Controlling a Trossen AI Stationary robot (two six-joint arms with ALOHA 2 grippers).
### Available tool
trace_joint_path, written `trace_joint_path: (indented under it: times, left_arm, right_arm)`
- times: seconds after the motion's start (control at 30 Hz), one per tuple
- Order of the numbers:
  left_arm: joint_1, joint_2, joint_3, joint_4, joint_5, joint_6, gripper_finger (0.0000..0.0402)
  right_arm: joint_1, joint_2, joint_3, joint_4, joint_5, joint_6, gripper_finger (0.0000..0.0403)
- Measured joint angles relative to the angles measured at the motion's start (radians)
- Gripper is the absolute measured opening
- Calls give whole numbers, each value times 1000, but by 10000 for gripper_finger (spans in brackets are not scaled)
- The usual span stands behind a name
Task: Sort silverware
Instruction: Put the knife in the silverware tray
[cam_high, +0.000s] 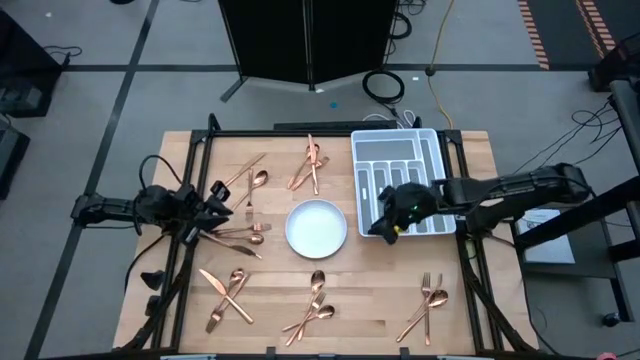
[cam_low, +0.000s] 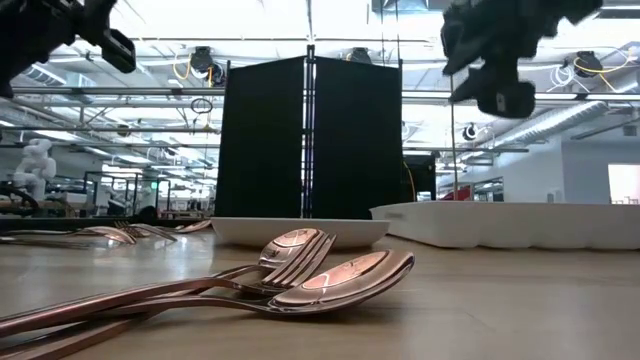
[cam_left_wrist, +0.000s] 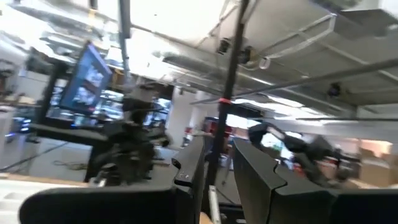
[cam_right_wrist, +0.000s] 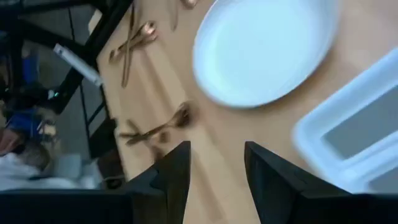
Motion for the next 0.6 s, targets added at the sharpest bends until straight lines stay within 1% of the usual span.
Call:
trace_joint_path:
  times: [0.17, 0.23, 0.3, 0.37, 0.5, 0.6]
  left_arm:
    - [1, 36, 17, -7, -19, -15, 77]
    - [3, 70, 43, -7, -57, 1, 77]
    - [3, 107, 77, -44, -112, 9, 77]
    - [3, 152, 111, -88, -124, 19, 77]
    - [2, 267, 175, -119, -59, 95, 77]
    - [2, 366, 240, -158, -39, 134, 77]
  right_arm:
    - [137, 99, 135, -104, 35, 146, 144]
    - [185, 133, 185, -172, 57, 203, 144]
    - [227, 167, 227, -252, 79, 269, 144]
    - [267, 195, 248, -316, 87, 343, 144]
    - [329, 251, 251, -410, 88, 478, 144]
    - [346, 293, 251, -430, 85, 520, 144]
